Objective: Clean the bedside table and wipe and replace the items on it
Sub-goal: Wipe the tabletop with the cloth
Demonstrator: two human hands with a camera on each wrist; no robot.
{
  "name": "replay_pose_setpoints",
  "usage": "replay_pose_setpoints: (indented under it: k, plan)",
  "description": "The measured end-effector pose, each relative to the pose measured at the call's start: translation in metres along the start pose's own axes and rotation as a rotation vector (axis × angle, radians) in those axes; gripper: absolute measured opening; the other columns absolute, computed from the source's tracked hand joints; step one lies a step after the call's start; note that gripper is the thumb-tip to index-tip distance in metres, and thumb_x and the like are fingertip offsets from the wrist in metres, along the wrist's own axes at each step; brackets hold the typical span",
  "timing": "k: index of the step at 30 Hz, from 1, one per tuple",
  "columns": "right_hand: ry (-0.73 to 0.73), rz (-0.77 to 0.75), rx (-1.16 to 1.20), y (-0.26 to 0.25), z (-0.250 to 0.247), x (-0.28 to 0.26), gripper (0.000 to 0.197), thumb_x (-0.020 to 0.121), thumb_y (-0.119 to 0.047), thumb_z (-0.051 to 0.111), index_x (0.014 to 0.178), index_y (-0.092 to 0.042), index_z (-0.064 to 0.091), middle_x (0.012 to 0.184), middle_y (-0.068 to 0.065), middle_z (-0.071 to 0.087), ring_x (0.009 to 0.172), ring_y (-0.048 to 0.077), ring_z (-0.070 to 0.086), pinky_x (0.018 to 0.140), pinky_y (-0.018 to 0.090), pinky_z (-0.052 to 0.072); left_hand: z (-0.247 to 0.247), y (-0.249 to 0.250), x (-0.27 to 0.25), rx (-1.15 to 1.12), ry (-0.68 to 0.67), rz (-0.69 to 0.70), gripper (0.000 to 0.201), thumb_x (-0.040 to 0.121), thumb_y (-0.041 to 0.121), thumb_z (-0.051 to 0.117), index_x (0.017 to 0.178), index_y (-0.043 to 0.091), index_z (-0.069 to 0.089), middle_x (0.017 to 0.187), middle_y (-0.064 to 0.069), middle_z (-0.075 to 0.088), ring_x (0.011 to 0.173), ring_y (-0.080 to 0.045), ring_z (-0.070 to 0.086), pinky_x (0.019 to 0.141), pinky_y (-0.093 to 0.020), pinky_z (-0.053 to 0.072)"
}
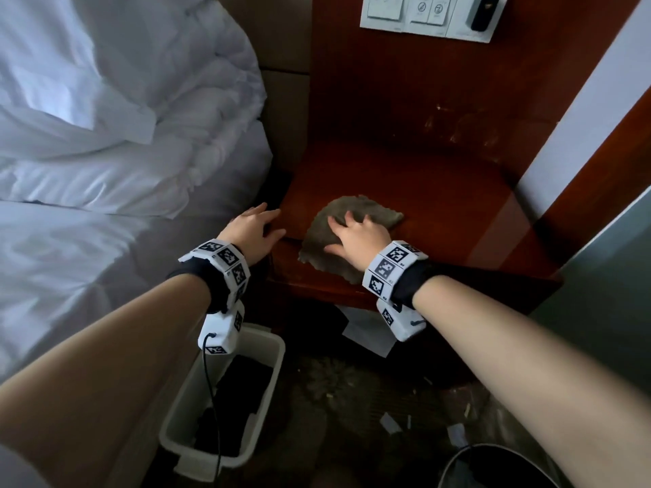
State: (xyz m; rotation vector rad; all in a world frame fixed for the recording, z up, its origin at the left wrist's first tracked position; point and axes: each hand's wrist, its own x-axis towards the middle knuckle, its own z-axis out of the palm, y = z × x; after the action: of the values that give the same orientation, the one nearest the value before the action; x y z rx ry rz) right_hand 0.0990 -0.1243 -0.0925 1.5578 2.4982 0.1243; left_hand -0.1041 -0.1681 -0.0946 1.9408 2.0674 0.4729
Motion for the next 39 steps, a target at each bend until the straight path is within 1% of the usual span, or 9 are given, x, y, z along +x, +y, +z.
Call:
replay_pose_setpoints:
  k: [8, 10, 13, 16, 20, 24, 30, 36, 39]
  plan:
    - [0.095, -0.006, 0.051, -0.06, -0.006, 0.03, 0.071, 0.091, -0.056, 0.043, 0.149, -0.024, 0.02, 0.153, 0.016, 0.024, 0.132, 0.048, 0.03, 0.102, 0.05, 0.035, -0.007, -0.028, -0.009, -0.018, 0.006, -0.042, 0.058, 0.087, 0.009, 0.05, 0.144, 0.019, 0.039, 0.153, -0.009, 0.031, 0.14, -0.026, 0.032, 0.116, -0.029, 0.026]
    - [0.217, 0.014, 0.038, -0.076, 0.007, 0.032, 0.073, 0.085, -0.056, 0.054, 0.146, -0.022, 0.029, 0.149, 0.018, 0.033, 0.129, 0.049, 0.035, 0.106, 0.051, 0.033, -0.008, -0.035, -0.011, -0.022, 0.037, -0.055, 0.059, 0.085, 0.007, 0.049, 0.142, 0.018, 0.041, 0.151, -0.009, 0.035, 0.137, -0.026, 0.036, 0.114, -0.029, 0.029]
    - [0.405, 0.065, 0.017, -0.093, 0.027, 0.026, 0.071, 0.059, -0.055, 0.078, 0.121, -0.025, 0.062, 0.121, 0.013, 0.065, 0.104, 0.043, 0.062, 0.089, 0.05, 0.05, -0.006, -0.042, -0.018, -0.022, 0.043, -0.073, 0.061, 0.084, 0.006, 0.05, 0.143, 0.016, 0.04, 0.15, -0.011, 0.036, 0.138, -0.025, 0.036, 0.113, -0.026, 0.026]
    - [0.495, 0.056, 0.03, -0.097, 0.038, 0.025, 0.06, 0.062, -0.04, 0.082, 0.118, -0.025, 0.065, 0.117, 0.011, 0.067, 0.101, 0.041, 0.064, 0.085, 0.05, 0.052, 0.0, -0.044, -0.024, -0.017, 0.028, -0.082, 0.063, 0.085, 0.005, 0.05, 0.145, 0.016, 0.036, 0.153, -0.01, 0.03, 0.142, -0.023, 0.03, 0.114, -0.023, 0.021]
    - [0.672, 0.034, 0.009, -0.095, 0.053, 0.022, 0.041, 0.085, -0.021, 0.059, 0.126, -0.022, 0.058, 0.125, 0.012, 0.062, 0.109, 0.04, 0.061, 0.09, 0.047, 0.05, 0.008, -0.046, -0.031, -0.019, 0.017, -0.101, 0.065, 0.085, 0.005, 0.049, 0.146, 0.018, 0.033, 0.155, -0.008, 0.026, 0.143, -0.023, 0.027, 0.115, -0.024, 0.021]
    - [0.799, 0.008, -0.04, -0.099, 0.076, 0.014, 0.052, 0.091, -0.019, 0.035, 0.143, -0.021, 0.034, 0.144, 0.01, 0.045, 0.126, 0.035, 0.05, 0.104, 0.048, 0.039, 0.013, -0.049, -0.036, -0.022, 0.019, -0.112, 0.067, 0.085, 0.005, 0.049, 0.147, 0.021, 0.03, 0.156, -0.005, 0.023, 0.143, -0.023, 0.025, 0.115, -0.028, 0.024]
    - [0.775, 0.0, -0.107, -0.1, 0.096, 0.007, 0.07, 0.089, -0.026, 0.041, 0.15, -0.026, 0.008, 0.156, 0.007, 0.009, 0.142, 0.035, 0.017, 0.114, 0.05, 0.005, 0.014, -0.055, -0.039, -0.042, 0.046, -0.104, 0.068, 0.085, 0.004, 0.051, 0.148, 0.017, 0.029, 0.155, -0.007, 0.024, 0.143, -0.023, 0.024, 0.115, -0.025, 0.021]
    - [0.668, -0.079, -0.231, -0.088, 0.094, 0.0, 0.079, 0.085, -0.027, 0.052, 0.149, -0.033, 0.006, 0.157, 0.007, 0.002, 0.143, 0.036, 0.008, 0.114, 0.051, -0.001, 0.018, -0.06, -0.04, -0.039, 0.032, -0.101, 0.068, 0.085, 0.005, 0.052, 0.147, 0.018, 0.03, 0.155, -0.008, 0.025, 0.143, -0.024, 0.025, 0.115, -0.027, 0.022]
    - [0.57, -0.152, -0.373, -0.078, 0.084, -0.008, 0.064, 0.088, -0.027, 0.026, 0.149, -0.037, 0.01, 0.16, 0.005, 0.004, 0.145, 0.036, 0.012, 0.116, 0.052, 0.006, 0.017, -0.059, -0.038, -0.039, 0.051, -0.096, 0.067, 0.085, 0.006, 0.053, 0.147, 0.018, 0.031, 0.154, -0.008, 0.027, 0.143, -0.023, 0.026, 0.115, -0.027, 0.022]
